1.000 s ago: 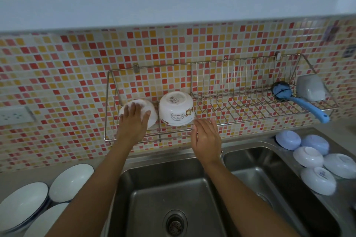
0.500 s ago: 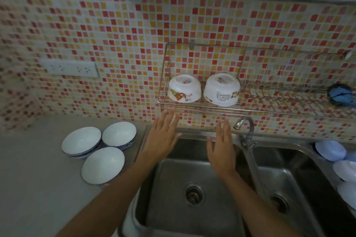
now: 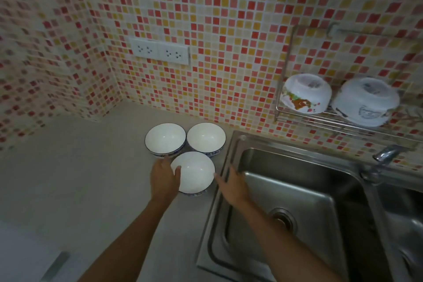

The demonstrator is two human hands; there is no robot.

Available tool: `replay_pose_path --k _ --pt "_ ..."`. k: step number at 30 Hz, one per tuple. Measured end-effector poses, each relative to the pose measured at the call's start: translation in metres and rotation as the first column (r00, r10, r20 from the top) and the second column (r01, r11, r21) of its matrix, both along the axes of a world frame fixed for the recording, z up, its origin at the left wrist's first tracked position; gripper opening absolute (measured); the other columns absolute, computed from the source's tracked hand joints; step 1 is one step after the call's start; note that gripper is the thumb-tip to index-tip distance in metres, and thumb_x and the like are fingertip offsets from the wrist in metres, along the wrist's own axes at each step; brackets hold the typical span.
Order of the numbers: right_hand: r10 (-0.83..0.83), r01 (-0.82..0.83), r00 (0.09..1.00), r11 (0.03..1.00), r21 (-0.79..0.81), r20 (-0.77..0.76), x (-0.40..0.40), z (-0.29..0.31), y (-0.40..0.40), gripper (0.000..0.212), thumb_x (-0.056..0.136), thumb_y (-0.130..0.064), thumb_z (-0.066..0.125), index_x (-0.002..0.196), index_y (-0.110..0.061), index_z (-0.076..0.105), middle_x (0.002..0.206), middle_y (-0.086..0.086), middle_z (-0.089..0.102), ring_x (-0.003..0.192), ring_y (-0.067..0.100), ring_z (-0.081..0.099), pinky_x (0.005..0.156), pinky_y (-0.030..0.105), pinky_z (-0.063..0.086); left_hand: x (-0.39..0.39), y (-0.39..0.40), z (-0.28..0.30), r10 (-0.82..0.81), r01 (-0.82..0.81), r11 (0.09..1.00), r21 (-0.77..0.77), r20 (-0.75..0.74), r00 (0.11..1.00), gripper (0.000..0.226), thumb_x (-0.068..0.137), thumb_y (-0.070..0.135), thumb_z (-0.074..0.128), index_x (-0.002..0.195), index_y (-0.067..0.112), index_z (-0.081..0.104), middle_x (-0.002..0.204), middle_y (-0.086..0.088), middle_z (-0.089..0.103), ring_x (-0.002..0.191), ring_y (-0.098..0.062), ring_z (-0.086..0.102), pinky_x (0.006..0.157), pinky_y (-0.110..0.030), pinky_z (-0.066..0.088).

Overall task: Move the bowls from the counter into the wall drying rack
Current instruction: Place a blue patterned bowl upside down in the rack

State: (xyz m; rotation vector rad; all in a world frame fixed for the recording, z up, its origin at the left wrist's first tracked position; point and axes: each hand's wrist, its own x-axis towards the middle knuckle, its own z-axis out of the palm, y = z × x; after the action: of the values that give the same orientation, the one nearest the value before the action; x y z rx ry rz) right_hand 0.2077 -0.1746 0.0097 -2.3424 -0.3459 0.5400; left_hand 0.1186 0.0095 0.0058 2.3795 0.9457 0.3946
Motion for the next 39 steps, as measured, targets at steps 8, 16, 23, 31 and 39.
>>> replay_pose_path --k 8,16,23,31,39 --pt "-0.070 0.064 0.993 0.996 -0.058 -0.092 -0.009 -0.016 0.045 0.054 0.092 -0.038 0.055 0.137 -0.014 0.038 0.132 0.015 0.057 0.115 0.036 0.056 0.094 0.039 0.048 0.000 0.019 -0.022 -0.049 -0.004 0.919 -0.394 -0.124 0.991 0.036 0.090 0.017 0.049 0.121 -0.001 0.047 0.120 -0.025 0.048 0.102 -0.040 0.053 0.086 -0.042 0.047" --pt "-0.178 0.188 0.964 0.982 0.032 -0.199 -0.013 -0.016 0.047 0.045 0.090 -0.014 0.046 0.135 -0.009 0.043 0.132 0.017 0.056 0.116 0.035 0.055 0.096 0.038 0.047 0.004 0.021 -0.019 -0.097 0.047 0.802 -0.595 -0.052 0.994 0.038 0.093 0.006 0.037 0.130 0.000 0.043 0.128 -0.024 0.054 0.114 -0.037 0.052 0.089 -0.035 0.041" --pt "-0.270 0.289 0.952 0.948 0.132 -0.146 -0.016 0.011 0.007 0.038 0.091 -0.013 0.044 0.129 -0.008 0.045 0.125 0.016 0.059 0.100 0.030 0.059 0.077 0.042 0.056 0.009 -0.012 0.009 -0.157 0.183 0.722 -0.667 0.100 0.983 0.045 0.087 0.028 0.040 0.129 0.010 0.041 0.126 -0.016 0.055 0.101 -0.026 0.051 0.090 -0.040 0.047" --pt "-0.377 0.378 0.924 0.881 0.285 -0.059 -0.007 0.056 -0.071 0.044 0.091 -0.013 0.043 0.134 -0.015 0.043 0.123 0.006 0.055 0.098 0.022 0.056 0.057 0.027 0.057 0.053 -0.087 0.071 -0.084 0.227 0.436 -0.871 0.212 0.974 0.044 0.096 0.031 0.043 0.136 0.022 0.027 0.125 -0.002 0.044 0.107 -0.028 0.051 0.076 -0.040 0.051" --pt "-0.373 0.298 0.911 0.890 0.345 0.175 0.009 0.102 -0.137 0.036 0.099 -0.039 0.044 0.125 -0.017 0.054 0.111 -0.002 0.062 0.098 0.015 0.061 0.080 0.030 0.058 0.066 -0.152 0.107 0.036 0.296 0.447 -0.844 0.347 0.937 0.044 0.097 0.046 0.037 0.133 0.023 0.030 0.124 -0.003 0.049 0.104 -0.025 0.054 0.080 -0.043 0.053"
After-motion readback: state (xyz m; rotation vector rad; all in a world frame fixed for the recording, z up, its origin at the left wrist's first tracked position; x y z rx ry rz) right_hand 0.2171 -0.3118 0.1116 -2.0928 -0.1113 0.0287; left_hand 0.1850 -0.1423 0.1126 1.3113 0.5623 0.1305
